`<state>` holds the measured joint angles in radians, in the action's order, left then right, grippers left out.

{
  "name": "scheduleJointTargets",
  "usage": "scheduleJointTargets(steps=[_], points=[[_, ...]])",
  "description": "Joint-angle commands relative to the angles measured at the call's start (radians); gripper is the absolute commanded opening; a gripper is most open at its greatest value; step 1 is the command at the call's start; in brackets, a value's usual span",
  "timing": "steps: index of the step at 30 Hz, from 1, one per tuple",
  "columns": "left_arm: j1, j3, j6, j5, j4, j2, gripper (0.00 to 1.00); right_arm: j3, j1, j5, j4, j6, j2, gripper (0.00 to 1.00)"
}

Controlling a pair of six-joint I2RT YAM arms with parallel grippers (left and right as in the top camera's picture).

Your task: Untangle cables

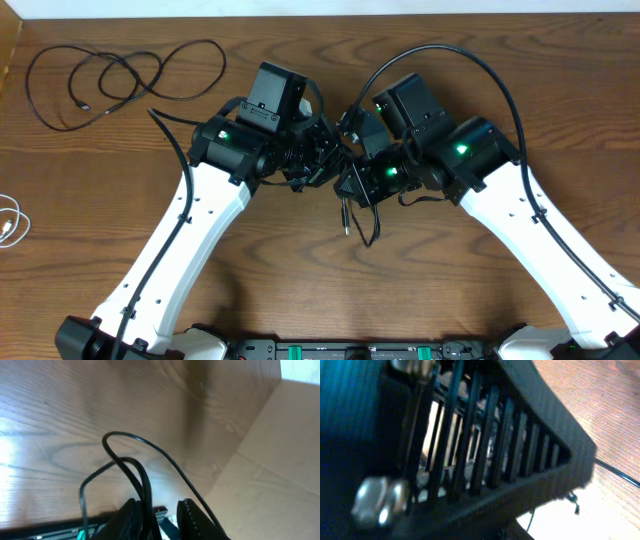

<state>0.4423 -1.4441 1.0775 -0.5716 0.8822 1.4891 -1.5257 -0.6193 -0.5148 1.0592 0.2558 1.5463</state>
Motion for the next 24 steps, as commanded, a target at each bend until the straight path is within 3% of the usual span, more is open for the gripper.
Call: scheduleJointTargets(steps=[1, 8, 13, 15, 19, 24], points=[[0.001, 0.000, -0.003, 0.058, -0.002, 0.007, 0.28, -0.019, -0.001, 0.017, 0.000, 0.021, -0.003, 0.05], [-0.001, 0.000, -0.003, 0.071, -0.003, 0.007, 0.30, -0.019, -0.001, 0.050, -0.001, 0.034, -0.003, 0.02], [-0.031, 0.000, -0.003, 0.130, -0.004, 0.007, 0.41, -0.019, -0.001, 0.091, -0.001, 0.066, -0.003, 0.01], [-0.050, 0.000, -0.010, 0.166, -0.004, 0.007, 0.53, -0.019, -0.001, 0.098, -0.003, 0.072, -0.003, 0.01], [-0.103, 0.000, -0.014, 0.225, 0.009, 0.007, 0.66, -0.019, -0.002, 0.171, -0.025, 0.163, -0.003, 0.01], [-0.189, 0.000, -0.014, 0.225, 0.064, 0.007, 0.68, -0.019, -0.002, 0.172, -0.116, 0.229, -0.003, 0.01]])
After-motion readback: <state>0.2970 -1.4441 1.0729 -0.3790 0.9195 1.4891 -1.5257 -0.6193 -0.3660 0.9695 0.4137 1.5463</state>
